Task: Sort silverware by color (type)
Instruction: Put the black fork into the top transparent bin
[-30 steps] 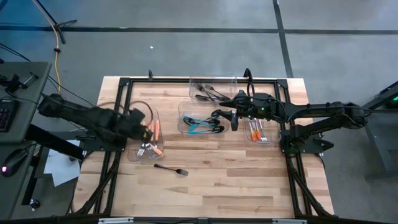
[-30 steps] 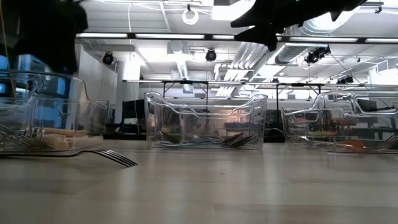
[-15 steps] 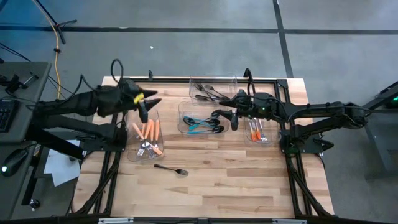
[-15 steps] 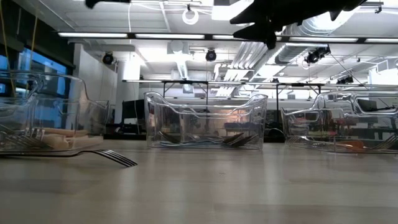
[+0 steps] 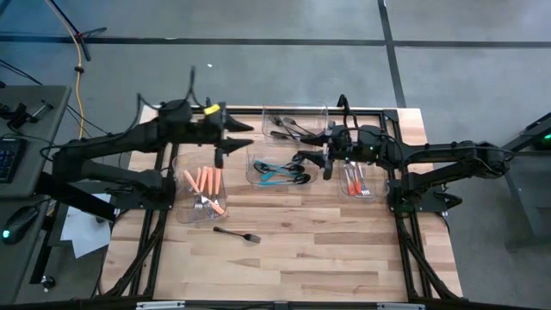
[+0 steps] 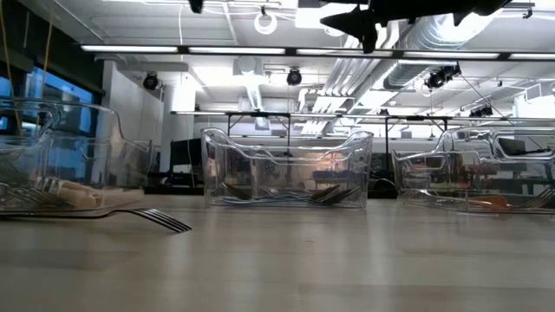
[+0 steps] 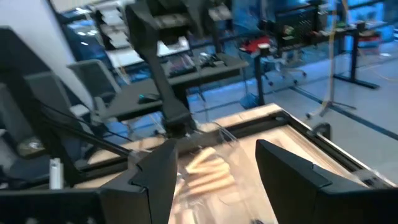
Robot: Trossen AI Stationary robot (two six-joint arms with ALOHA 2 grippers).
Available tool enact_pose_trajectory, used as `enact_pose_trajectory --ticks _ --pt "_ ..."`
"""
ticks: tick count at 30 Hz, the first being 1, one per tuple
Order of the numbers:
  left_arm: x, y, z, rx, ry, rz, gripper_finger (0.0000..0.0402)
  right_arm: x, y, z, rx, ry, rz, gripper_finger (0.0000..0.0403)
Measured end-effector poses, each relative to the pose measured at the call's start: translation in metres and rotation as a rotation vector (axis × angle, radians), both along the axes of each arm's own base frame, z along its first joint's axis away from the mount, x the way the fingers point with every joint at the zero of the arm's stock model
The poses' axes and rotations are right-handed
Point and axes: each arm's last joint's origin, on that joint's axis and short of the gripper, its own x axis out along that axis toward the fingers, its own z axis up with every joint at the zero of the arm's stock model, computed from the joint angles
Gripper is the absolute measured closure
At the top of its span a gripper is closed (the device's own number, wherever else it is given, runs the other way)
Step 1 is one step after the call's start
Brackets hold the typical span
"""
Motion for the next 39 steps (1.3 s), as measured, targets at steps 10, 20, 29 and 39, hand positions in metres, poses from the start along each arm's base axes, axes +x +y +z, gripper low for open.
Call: enact_pose_trajectory --ticks 10,20,29,39 --pt "0.034 0.005 -0.056 -0.156 -0.048 -0.09 0.0232 0.0 0.001 0.002 -0.002 -0.018 0.04 0.0201" --pt "0.015 0.001 -0.085 -0.273 -0.132 -0.062 0.0243 0.0 0.001 0.002 -0.002 -0.016 0.04 0.0201" --pt "0.015 0.001 -0.084 -0.222 -0.141 -0.062 0.0244 0.0 0.001 0.002 -0.002 -0.016 0.039 0.0201" --pt "0.015 0.001 -0.084 -0.221 -0.14 -0.061 0.0244 0.0 0.001 0.001 -0.002 -0.015 0.039 0.0201"
